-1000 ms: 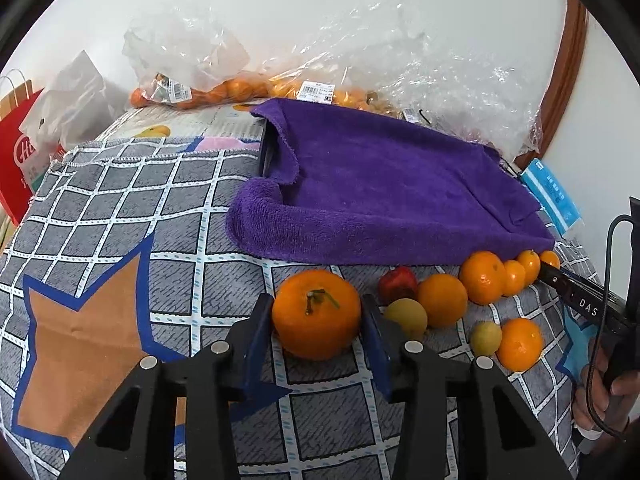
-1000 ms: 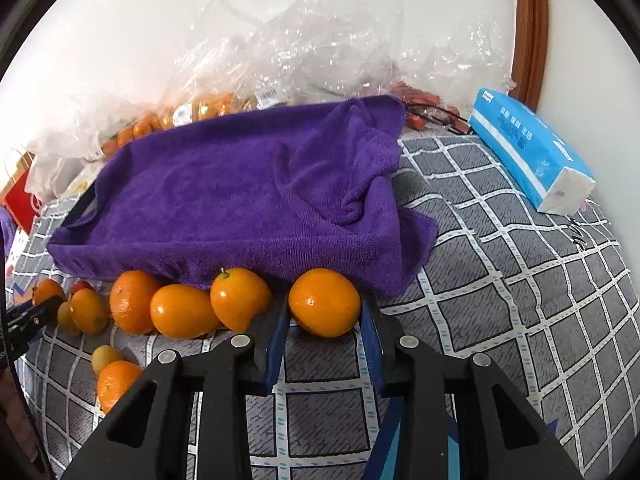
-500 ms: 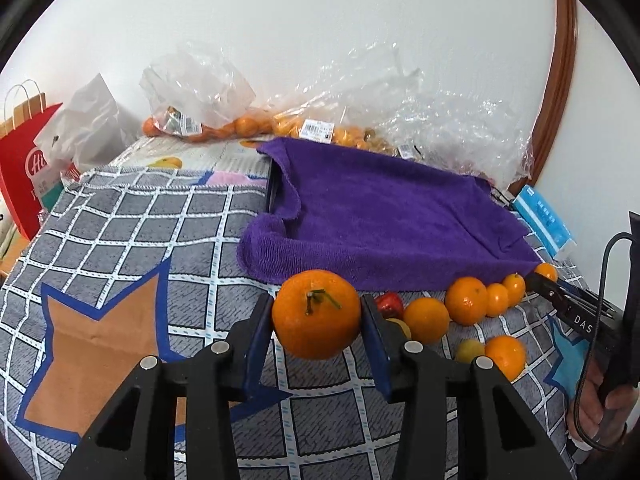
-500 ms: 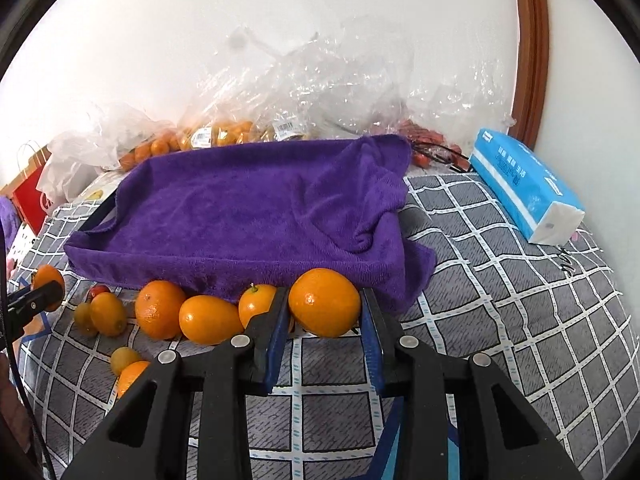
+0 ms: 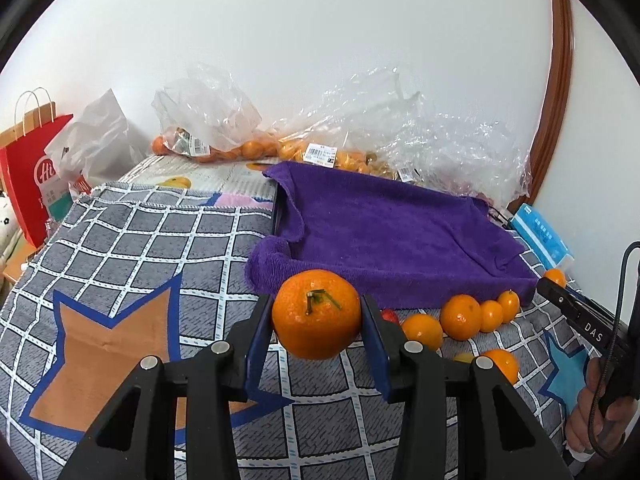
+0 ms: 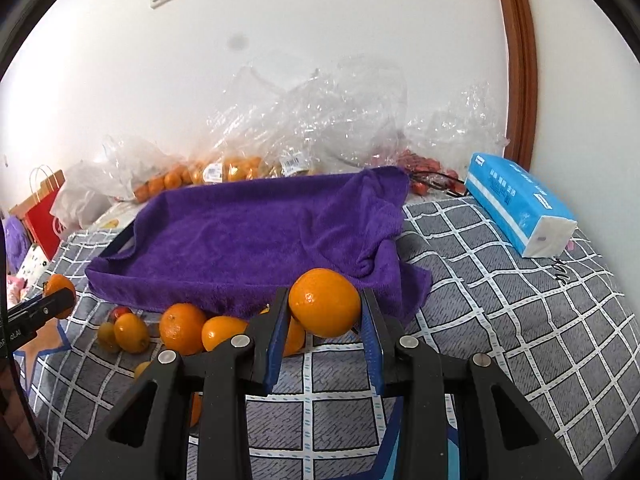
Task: Organize fruits
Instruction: 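Close left gripper on the tangerine and lift while right gripper grasps and lifts the orange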
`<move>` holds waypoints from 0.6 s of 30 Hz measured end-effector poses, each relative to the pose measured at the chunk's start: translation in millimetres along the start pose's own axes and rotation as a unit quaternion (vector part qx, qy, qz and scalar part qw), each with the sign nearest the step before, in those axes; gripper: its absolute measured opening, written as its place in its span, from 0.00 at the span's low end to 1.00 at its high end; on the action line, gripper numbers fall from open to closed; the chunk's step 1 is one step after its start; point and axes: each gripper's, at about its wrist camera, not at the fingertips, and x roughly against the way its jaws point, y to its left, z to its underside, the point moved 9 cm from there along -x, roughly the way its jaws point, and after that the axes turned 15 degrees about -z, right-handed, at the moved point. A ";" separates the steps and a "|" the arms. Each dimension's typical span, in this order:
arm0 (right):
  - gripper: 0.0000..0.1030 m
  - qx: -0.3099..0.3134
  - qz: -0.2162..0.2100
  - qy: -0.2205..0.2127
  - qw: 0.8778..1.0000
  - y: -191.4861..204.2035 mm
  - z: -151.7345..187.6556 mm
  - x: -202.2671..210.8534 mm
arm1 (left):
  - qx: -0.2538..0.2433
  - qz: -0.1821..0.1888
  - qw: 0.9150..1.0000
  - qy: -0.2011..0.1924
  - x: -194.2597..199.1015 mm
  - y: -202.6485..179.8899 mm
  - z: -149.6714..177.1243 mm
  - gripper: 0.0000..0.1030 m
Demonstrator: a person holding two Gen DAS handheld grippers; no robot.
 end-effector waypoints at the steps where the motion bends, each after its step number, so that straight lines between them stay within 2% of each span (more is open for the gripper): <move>1: 0.33 -0.003 -0.003 0.001 1.000 0.3 0.4 -0.5 | 0.001 0.001 1.000 0.000 0.3 0.0 -0.2 0.40; 10: 0.33 -0.011 -0.001 0.007 1.000 5.2 -3.6 4.9 | 0.019 -0.002 1.000 -0.002 5.5 7.4 -3.3 0.40; 14: 0.33 0.015 0.006 0.001 1.000 18.1 -22.7 15.2 | 0.035 0.000 0.999 -0.018 23.8 15.5 -14.5 0.40; 16: 0.33 0.027 0.003 -0.007 1.000 25.4 -35.0 19.0 | 0.036 0.010 0.999 -0.025 34.2 16.8 -25.4 0.40; 18: 0.33 0.029 -0.007 -0.011 0.999 31.6 -47.8 19.2 | 0.030 0.002 0.999 -0.027 39.0 16.3 -36.7 0.40</move>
